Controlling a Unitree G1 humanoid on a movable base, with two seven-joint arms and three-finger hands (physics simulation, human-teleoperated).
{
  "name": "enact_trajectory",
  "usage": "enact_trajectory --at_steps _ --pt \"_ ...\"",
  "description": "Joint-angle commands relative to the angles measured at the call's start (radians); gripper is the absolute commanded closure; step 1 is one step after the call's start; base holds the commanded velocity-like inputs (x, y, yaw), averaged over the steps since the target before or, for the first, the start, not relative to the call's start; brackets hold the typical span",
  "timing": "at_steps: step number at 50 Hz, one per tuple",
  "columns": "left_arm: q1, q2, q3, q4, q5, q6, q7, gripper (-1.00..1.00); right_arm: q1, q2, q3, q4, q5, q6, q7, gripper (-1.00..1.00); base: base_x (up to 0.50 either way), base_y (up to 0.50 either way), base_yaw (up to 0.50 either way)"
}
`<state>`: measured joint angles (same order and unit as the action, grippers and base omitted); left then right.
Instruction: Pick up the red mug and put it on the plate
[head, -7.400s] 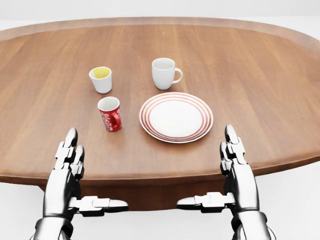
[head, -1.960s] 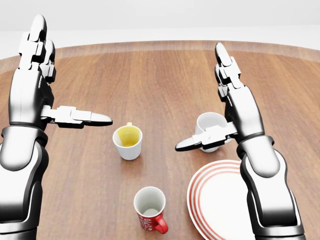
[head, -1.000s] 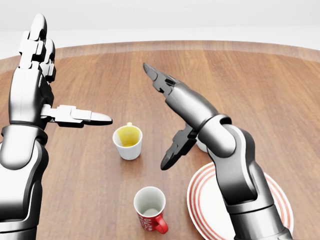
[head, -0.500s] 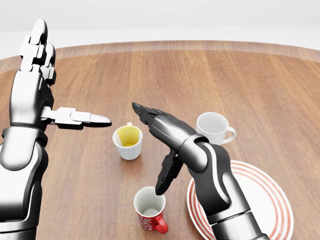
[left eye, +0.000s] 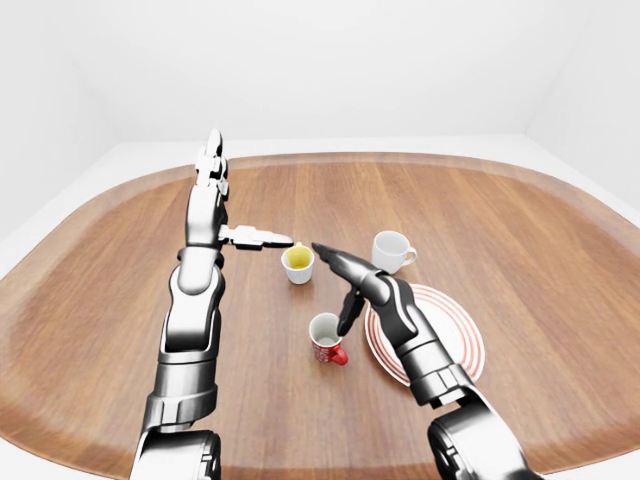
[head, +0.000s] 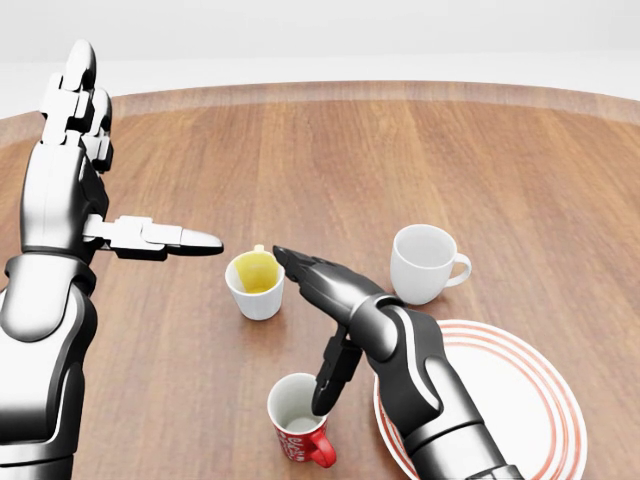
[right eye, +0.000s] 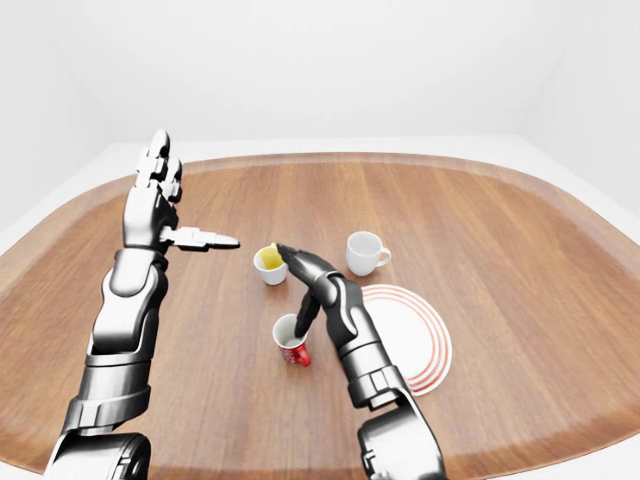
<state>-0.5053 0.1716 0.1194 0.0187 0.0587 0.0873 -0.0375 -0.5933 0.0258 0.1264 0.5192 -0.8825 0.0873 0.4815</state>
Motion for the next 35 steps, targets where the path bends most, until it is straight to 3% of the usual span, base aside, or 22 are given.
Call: enact_trajectory --at_steps 1,18,35 --pt "0.003 0.0 0.001 0.006 -0.002 0.0 -0.001 -1.0 -0.047 0.016 0.003 0.113 0.008 0.0 -0.041 -1.0 0.0 0.0 0.0" --pt "0.007 -0.003 -0.002 0.01 -0.001 0.0 -0.001 -1.0 -0.086 0.045 0.013 0.259 0.021 0.0 -0.1 -1.0 0.0 0.0 0.0" --pt "0.017 -0.005 -0.002 0.017 0.0 0.0 -0.002 -1.0 -0.141 0.068 0.012 0.541 0.058 0.0 -0.225 -1.0 0.0 0.0 0.0"
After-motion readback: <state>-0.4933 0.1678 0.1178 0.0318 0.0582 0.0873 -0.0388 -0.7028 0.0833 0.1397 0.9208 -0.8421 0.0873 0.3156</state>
